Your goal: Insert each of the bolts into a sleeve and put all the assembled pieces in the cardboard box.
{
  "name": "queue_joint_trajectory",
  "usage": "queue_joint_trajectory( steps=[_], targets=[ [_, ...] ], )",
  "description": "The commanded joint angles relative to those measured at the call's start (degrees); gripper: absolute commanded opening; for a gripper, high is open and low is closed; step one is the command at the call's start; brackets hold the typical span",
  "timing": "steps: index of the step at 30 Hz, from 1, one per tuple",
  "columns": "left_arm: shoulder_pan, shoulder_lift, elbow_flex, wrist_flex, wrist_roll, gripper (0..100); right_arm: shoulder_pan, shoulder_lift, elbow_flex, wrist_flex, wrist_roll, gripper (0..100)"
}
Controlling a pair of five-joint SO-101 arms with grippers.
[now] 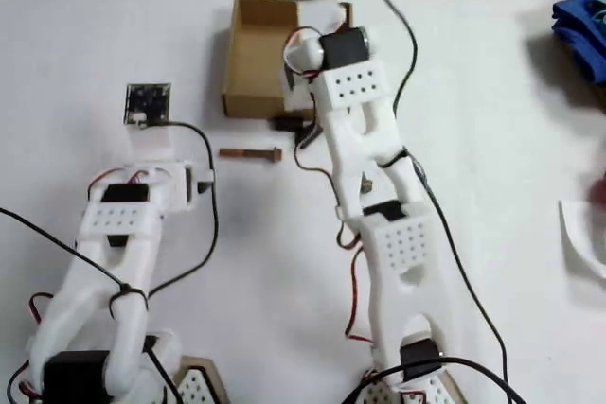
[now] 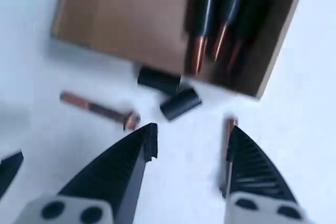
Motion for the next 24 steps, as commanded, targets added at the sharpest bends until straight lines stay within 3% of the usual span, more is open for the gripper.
queue_joint_trajectory(
  steps=[1,7,16,24],
  targets=[
    [-0.18,0.00,-0.22,-0.79,-0.44,25,-0.84,-9.89,12.84,1.27,-4.13,20.8],
    [-0.18,0.00,-0.22,-0.79,-0.44,25,-1.63,-9.71,20.66,-4.00,-11.34,20.8],
    [-0.35,0.00,-0.22,-0.70,-0.44,25,-2.59,0.13,20.84,-18.33,-24.88,21.1],
    [-0.18,0.00,-0.22,-0.79,-0.44,25,-3.38,3.47,20.84,-23.60,-26.20,20.8]
  ],
)
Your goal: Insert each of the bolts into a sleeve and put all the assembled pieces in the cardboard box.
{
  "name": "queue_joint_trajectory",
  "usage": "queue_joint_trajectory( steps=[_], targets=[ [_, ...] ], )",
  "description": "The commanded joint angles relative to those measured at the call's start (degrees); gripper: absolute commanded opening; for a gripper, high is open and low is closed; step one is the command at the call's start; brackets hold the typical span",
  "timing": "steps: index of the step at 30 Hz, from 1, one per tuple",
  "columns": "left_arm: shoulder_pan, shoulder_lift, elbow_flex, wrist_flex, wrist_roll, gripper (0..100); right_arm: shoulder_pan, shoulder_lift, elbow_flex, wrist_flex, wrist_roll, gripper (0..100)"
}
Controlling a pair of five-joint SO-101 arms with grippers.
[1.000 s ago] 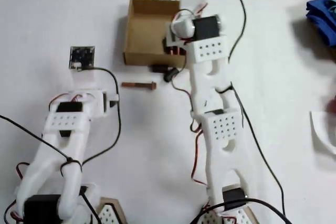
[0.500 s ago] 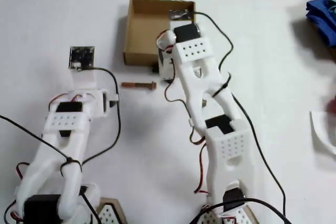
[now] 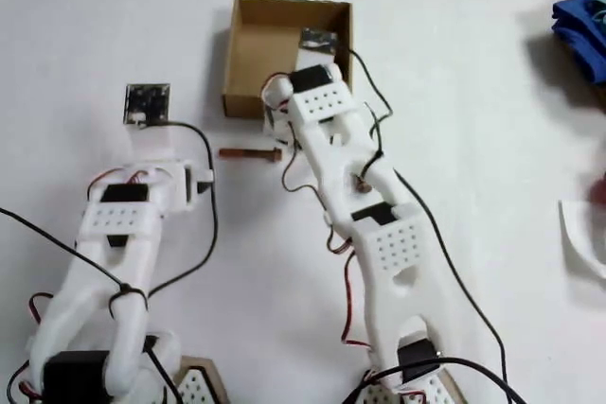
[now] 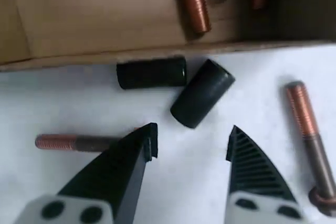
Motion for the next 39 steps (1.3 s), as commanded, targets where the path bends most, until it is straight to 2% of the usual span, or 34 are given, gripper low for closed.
queue_joint_trajectory(
  steps=[1,5,10,13,39],
  targets=[
    [0.00,0.00,-0.22,-0.79,-0.44,25,-0.22,-0.48,-0.26,-3.12,-0.35,20.8],
    [0.00,0.00,-0.22,-0.79,-0.44,25,-0.40,-0.57,-0.26,-6.37,-0.62,20.8],
    [-0.09,0.00,-0.22,-0.79,-0.44,25,0.40,-0.48,-0.09,-6.73,-9.49,15.6],
    [-0.09,0.00,-0.22,-0.79,-0.44,25,1.19,-0.48,-0.09,-6.73,-12.22,11.7],
    [-0.26,0.00,-0.22,-0.70,-0.44,25,3.56,0.40,-0.09,-1.89,-12.84,11.2]
  ],
)
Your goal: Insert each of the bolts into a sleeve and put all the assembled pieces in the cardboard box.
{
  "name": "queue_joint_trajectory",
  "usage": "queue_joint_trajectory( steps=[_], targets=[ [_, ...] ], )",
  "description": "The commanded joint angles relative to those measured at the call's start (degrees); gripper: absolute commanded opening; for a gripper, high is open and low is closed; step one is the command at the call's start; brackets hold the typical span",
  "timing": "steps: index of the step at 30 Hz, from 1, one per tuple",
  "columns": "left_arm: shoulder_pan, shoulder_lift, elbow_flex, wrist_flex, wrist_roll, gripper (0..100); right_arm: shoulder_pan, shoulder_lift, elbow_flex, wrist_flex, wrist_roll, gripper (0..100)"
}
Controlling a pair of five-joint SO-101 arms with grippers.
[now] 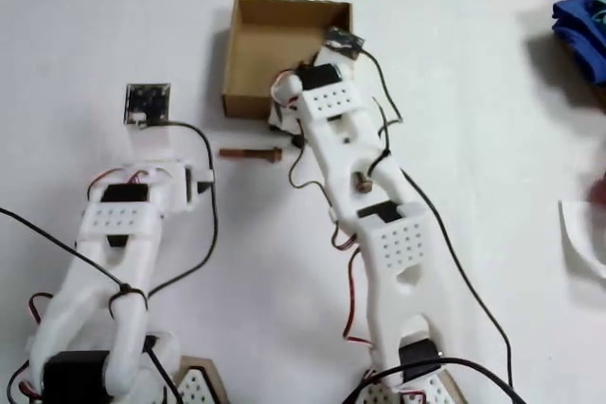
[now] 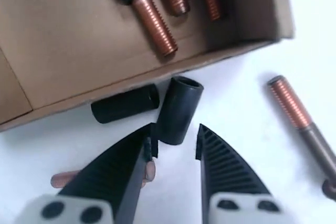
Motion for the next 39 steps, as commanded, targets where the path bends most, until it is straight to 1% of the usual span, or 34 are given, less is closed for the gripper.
queue_joint_trajectory(
  steps=[1,5,8,18,20,22,24,26,30,32,39],
  targets=[
    [-0.35,0.00,-0.22,-0.70,-0.44,25,1.98,0.92,-0.53,-0.75,-0.44,11.2],
    [-0.35,0.00,-0.22,-0.70,-0.44,25,4.18,4.88,-0.62,-2.24,-0.53,11.2],
    [-0.35,0.00,-0.22,-0.70,-0.44,25,4.26,6.46,-0.62,-1.98,-0.18,11.2],
    [-0.35,0.00,-0.22,-0.79,-0.44,25,4.97,6.29,-0.70,-1.10,-0.09,10.8],
    [-0.35,0.00,-0.22,-0.79,-0.44,25,5.14,6.29,-0.70,-1.36,0.00,8.6],
    [-0.35,0.00,-0.22,-0.79,-0.44,25,5.14,6.29,-0.70,-1.36,0.00,1.0],
    [-0.35,0.00,-0.22,-0.70,-0.44,25,4.97,6.29,-0.70,-1.01,0.09,2.9],
    [-0.35,0.00,-0.22,-0.70,-0.44,25,4.62,5.93,-0.70,0.66,1.05,1.9],
    [-0.35,0.00,-0.22,-0.70,-0.44,25,1.19,1.89,-0.62,9.10,10.73,2.0],
    [-0.35,0.00,-0.22,-0.70,-0.44,25,-1.01,-0.66,-0.35,13.23,14.15,2.0],
    [-0.35,0.00,-0.22,-0.70,-0.44,25,-6.02,-6.90,-0.09,23.43,14.95,2.0]
  ],
)
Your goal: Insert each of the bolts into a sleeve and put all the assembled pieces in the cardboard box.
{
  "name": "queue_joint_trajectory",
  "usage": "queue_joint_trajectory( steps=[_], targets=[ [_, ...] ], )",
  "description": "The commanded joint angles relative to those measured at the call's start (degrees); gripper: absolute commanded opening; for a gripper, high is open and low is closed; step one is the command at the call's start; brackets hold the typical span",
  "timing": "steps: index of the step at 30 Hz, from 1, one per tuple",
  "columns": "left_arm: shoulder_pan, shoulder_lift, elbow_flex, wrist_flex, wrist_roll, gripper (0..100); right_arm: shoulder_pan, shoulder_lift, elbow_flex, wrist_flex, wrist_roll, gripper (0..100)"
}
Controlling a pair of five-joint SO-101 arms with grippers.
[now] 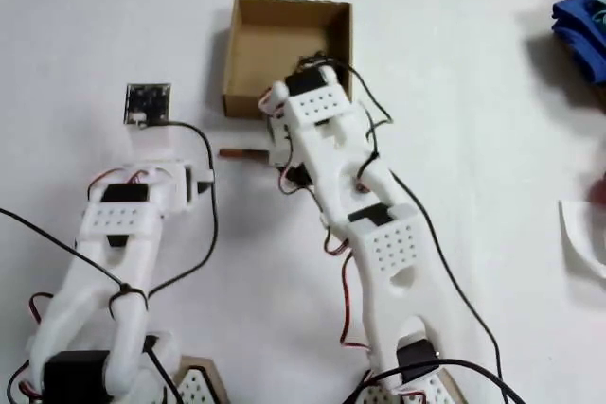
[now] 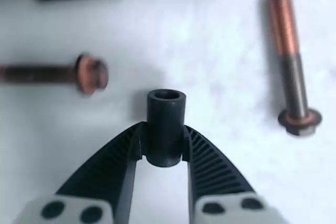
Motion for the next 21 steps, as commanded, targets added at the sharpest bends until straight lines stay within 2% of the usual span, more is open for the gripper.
queue_joint_trajectory(
  steps=[1,7,14,21],
  targets=[
    [-0.35,0.00,-0.22,-0.70,-0.44,25,-2.33,-6.55,0.26,4.35,0.70,2.0],
    [-0.35,0.00,-0.22,-0.79,-0.44,25,-1.89,-10.59,8.88,3.82,3.87,2.0],
    [-0.35,0.00,-0.22,-0.97,-0.44,25,0.22,-19.47,9.23,3.47,3.87,2.0],
    [-0.18,0.00,-0.22,-1.05,-0.44,25,4.00,-22.29,11.69,3.82,3.96,2.0]
  ],
)
